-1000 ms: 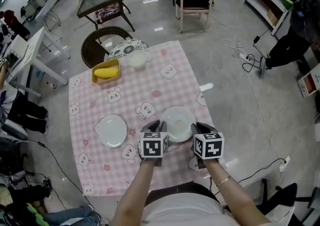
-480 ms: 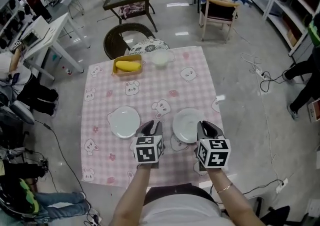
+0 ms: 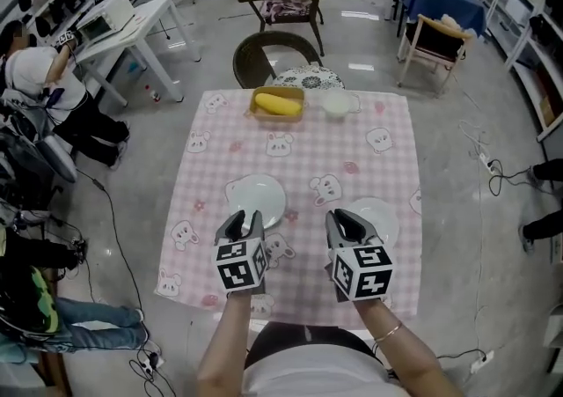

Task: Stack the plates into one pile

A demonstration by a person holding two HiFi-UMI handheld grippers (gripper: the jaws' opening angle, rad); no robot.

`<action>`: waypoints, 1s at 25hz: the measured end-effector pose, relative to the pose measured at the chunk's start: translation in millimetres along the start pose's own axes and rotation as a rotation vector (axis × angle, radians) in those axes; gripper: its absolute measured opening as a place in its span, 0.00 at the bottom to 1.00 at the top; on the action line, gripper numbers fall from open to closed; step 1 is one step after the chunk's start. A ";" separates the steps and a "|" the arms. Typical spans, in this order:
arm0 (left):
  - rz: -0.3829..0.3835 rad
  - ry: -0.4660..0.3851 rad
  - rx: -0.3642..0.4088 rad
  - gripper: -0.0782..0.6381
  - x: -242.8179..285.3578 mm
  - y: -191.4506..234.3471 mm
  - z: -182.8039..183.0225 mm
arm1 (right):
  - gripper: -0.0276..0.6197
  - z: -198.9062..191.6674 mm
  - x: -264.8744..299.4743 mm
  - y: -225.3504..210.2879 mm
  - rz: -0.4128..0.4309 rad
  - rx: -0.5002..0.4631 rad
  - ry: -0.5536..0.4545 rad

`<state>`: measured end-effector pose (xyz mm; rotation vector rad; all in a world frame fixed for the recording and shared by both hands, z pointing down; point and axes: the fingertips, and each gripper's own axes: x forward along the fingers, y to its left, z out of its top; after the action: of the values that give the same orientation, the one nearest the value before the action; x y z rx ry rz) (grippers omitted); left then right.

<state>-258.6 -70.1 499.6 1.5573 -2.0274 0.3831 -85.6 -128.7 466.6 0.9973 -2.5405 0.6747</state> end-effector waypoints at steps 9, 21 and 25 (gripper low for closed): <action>0.023 0.027 -0.045 0.35 8.0 77.7 -2.6 | 0.13 -10.1 60.1 61.5 0.030 -0.016 0.065; -0.042 0.087 -0.057 0.35 50.1 110.1 -9.4 | 0.13 -28.7 106.7 80.7 -0.017 -0.031 0.126; -0.073 0.138 -0.072 0.35 60.1 108.8 -15.5 | 0.13 -32.6 112.3 76.1 -0.039 -0.021 0.147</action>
<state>-369.1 -78.3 558.2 1.5144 -1.8541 0.3746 -213.5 -123.7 521.9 0.9517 -2.3903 0.6822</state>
